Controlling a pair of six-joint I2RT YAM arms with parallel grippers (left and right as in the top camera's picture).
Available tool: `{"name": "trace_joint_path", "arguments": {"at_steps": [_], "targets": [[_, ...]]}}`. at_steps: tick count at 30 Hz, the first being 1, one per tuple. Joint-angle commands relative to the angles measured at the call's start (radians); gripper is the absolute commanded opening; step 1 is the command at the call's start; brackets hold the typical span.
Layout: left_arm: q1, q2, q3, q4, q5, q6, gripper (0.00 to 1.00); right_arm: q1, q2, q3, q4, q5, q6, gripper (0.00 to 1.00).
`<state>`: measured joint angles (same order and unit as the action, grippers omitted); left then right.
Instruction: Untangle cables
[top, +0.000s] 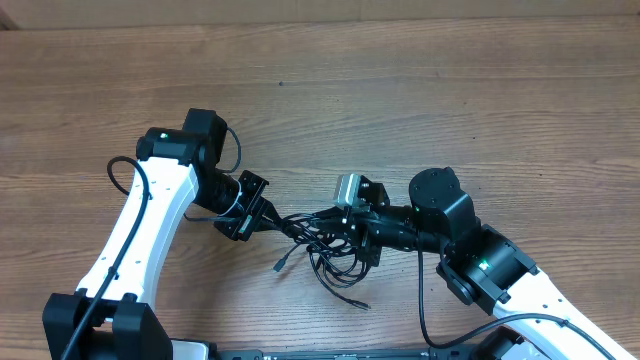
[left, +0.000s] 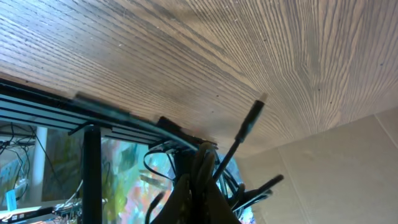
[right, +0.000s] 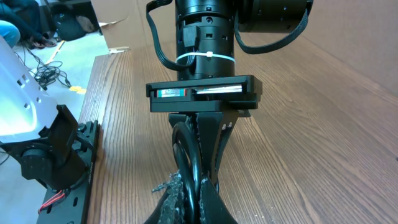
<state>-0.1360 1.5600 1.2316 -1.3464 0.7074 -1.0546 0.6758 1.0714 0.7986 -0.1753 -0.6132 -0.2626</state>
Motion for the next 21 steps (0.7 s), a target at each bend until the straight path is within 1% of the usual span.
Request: {"name": "trace_joint_path", "arguments": {"at_steps": [1, 4, 6, 8, 10, 13, 15, 19, 21], "targets": [[-0.002, 0.009, 0.014, -0.003, 0.015, 0.011, 0.04, -0.003, -0.016, 0.021, 0.012, 0.006, -0.002, 0.04], [-0.002, 0.009, 0.014, 0.009, 0.002, 0.011, 0.04, -0.003, -0.016, 0.021, 0.005, 0.006, -0.002, 0.05], [-0.001, 0.009, 0.014, 0.011, -0.047, -0.004, 0.04, -0.003, -0.016, 0.021, -0.002, 0.009, -0.002, 0.04], [0.006, 0.009, 0.014, 0.009, -0.129, -0.028, 0.04, -0.003, -0.016, 0.021, -0.008, 0.008, -0.002, 0.04], [0.017, 0.009, 0.014, -0.001, -0.219, -0.075, 0.04, -0.003, -0.016, 0.021, -0.009, -0.011, 0.002, 0.04], [0.032, 0.013, 0.014, -0.037, -0.291, -0.176, 0.04, -0.003, -0.016, 0.021, 0.011, -0.069, 0.016, 0.04], [0.038, 0.016, 0.014, -0.05, -0.299, -0.203, 0.04, -0.003, -0.016, 0.021, 0.039, -0.07, 0.072, 0.04], [0.039, 0.016, 0.014, -0.064, -0.296, -0.203, 0.04, -0.003, -0.016, 0.021, 0.094, -0.069, 0.186, 0.04], [0.038, 0.017, 0.014, -0.063, -0.296, -0.203, 0.04, -0.003, -0.016, 0.021, 0.105, -0.069, 0.213, 0.04]]}}
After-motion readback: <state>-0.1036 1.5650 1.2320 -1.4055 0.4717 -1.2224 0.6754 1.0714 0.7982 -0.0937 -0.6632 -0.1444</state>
